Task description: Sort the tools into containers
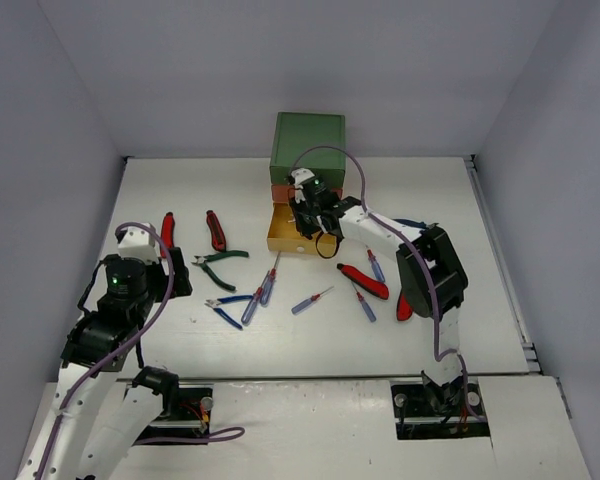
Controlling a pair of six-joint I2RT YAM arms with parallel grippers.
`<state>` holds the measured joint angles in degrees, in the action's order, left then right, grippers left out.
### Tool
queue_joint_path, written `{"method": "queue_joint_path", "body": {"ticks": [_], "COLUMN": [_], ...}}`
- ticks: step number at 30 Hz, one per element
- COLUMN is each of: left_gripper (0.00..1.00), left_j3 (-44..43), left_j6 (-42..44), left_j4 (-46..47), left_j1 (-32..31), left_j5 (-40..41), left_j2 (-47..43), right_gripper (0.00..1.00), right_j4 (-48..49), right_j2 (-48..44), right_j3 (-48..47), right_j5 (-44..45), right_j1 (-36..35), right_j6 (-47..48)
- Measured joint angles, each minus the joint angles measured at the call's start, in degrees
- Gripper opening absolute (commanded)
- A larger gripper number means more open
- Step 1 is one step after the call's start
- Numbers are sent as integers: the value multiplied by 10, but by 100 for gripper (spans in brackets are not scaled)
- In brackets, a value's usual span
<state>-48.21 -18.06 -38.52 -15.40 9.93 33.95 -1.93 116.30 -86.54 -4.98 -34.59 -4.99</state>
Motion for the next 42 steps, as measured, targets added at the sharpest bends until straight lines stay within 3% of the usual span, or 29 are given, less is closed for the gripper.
{"method": "queue_joint_path", "body": {"ticks": [20,22,26,31,42], "left_gripper": [88,88,88,88,88], "left_j3": [0,0,0,0,-1], "left_j6": [0,0,0,0,0], "left_j4": [-2,-2,-2,-2,-7], "left_j1": [0,0,0,0,0], "left_j5": [0,0,0,0,5], "left_j2": [0,0,0,0,-5], "right_gripper": [1,6,34,50,48], "right_j4": [7,8,8,9,4], "right_j2": [-5,-11,-18,-20,-113], "right_j3": [55,62,68,68,69], "right_j5": [-53,-58,-60,-58,2], "right_j1": [0,0,0,0,-31], "right_j6": [91,97,104,106,74]}}
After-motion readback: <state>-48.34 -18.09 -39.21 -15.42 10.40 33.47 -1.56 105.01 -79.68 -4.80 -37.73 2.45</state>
